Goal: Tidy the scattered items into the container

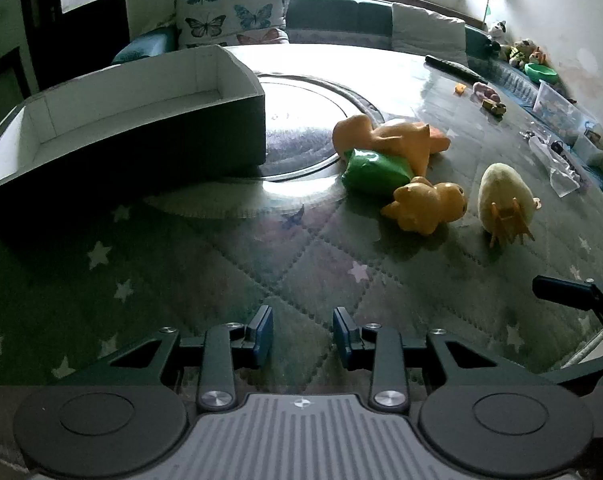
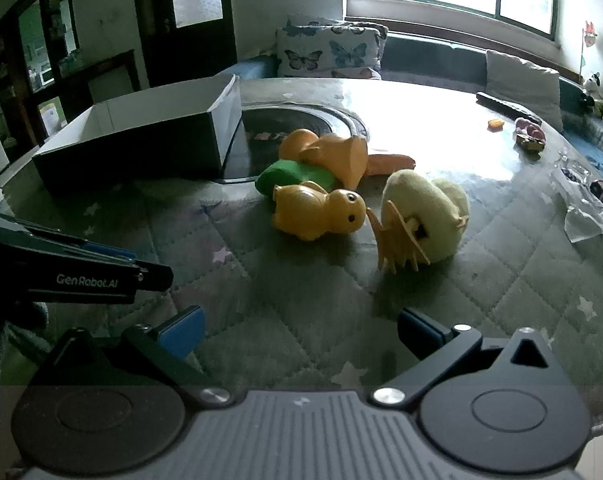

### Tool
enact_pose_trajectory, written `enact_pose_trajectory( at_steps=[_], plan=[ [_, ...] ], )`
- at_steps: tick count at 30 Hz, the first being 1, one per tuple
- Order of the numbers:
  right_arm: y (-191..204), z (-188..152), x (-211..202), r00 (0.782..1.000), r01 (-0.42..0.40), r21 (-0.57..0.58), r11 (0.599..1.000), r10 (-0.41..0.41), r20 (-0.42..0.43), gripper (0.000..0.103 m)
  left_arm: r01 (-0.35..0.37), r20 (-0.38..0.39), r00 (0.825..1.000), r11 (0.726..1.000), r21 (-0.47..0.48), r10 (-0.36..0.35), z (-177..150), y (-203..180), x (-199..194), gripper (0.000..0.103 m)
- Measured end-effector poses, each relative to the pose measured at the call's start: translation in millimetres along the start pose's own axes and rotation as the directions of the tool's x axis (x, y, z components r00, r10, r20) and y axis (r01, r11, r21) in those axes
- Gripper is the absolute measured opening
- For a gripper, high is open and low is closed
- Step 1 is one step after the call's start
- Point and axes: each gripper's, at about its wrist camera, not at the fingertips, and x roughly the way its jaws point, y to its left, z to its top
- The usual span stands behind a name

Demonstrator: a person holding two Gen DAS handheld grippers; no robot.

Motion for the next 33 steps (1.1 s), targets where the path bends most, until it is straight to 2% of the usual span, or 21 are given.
enact_pose_trajectory(
  at_steps=[33],
  plan=[
    [-1, 20, 16, 0.999, -0.049, 0.001, 0.999, 0.049, 0.004, 0.103, -0.001, -0.020, 1.000, 1.000, 0.002, 0.001, 25, 2, 14, 0.036]
  ],
)
